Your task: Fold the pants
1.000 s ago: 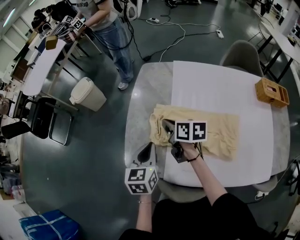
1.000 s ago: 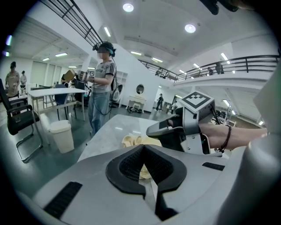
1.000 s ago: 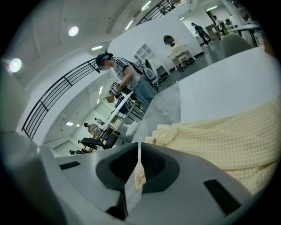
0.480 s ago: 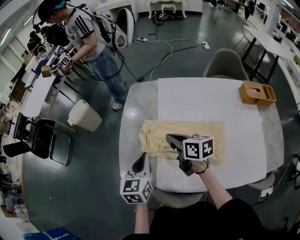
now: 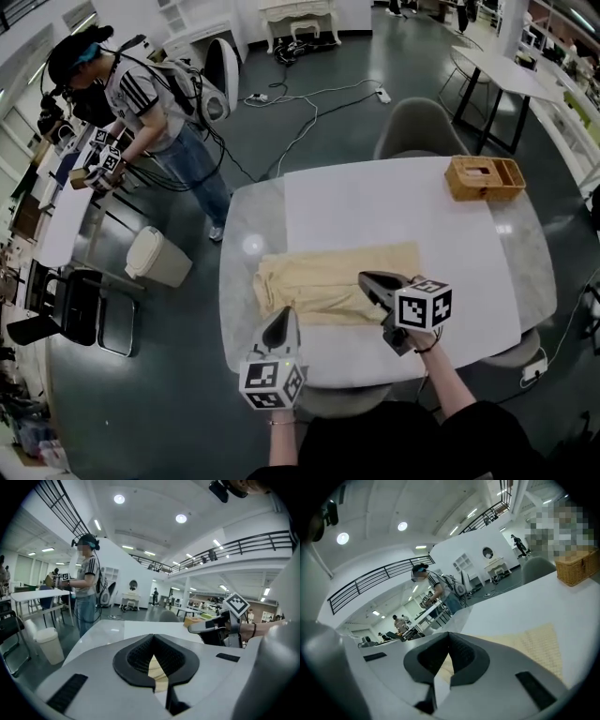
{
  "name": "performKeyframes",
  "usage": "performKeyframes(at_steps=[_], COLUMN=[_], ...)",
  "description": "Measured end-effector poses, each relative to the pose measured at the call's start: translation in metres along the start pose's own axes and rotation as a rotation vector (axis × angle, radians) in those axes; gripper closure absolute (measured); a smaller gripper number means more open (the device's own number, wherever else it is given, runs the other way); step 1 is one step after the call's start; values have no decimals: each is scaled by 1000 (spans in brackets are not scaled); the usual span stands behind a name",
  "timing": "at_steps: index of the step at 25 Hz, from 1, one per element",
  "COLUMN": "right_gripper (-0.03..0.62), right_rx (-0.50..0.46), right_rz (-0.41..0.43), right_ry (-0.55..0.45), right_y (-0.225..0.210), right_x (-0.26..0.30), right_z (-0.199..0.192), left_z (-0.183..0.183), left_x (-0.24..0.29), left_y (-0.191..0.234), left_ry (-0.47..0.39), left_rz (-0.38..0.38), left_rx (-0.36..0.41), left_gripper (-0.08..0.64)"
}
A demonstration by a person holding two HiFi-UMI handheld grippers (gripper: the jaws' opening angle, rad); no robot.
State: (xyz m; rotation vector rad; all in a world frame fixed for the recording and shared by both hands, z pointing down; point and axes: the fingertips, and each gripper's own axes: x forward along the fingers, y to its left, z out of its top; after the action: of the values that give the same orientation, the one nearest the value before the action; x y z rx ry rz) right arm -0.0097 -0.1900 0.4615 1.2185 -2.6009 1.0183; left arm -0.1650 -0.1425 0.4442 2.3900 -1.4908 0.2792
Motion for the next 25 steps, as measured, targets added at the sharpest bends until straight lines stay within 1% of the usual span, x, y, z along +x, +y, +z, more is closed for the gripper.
performKeyframes(at_steps=[5, 11, 15, 21, 22, 24, 25], right_gripper=[578, 578, 578, 575, 565, 490, 483], right_rx=[16, 57, 86, 95, 105, 132, 145], right_rz=[-76, -161, -224, -316, -323, -330, -337], right_ry=[-23, -40, -23, 22, 32, 45, 51], right_y=[-39, -81, -110, -151, -156, -165, -171], right_x=[-32, -61, -73, -77, -77, -73, -72], right_z=[2, -1, -10, -29, -33, -39, -43], left_z=[0, -11, -21, -36, -38, -43, -45], left_x=[20, 43, 56, 73, 75, 80, 82], left_y=[-30, -62, -78, -92, -94, -96, -96], left_ry=[9, 51, 87, 129, 136, 149, 155], left_rz=[-53, -102, -125, -142, -145, -147, -147], left_rx=[23, 47, 55, 61, 63, 65, 64], left_gripper=[546, 546, 546, 546, 546, 546, 546])
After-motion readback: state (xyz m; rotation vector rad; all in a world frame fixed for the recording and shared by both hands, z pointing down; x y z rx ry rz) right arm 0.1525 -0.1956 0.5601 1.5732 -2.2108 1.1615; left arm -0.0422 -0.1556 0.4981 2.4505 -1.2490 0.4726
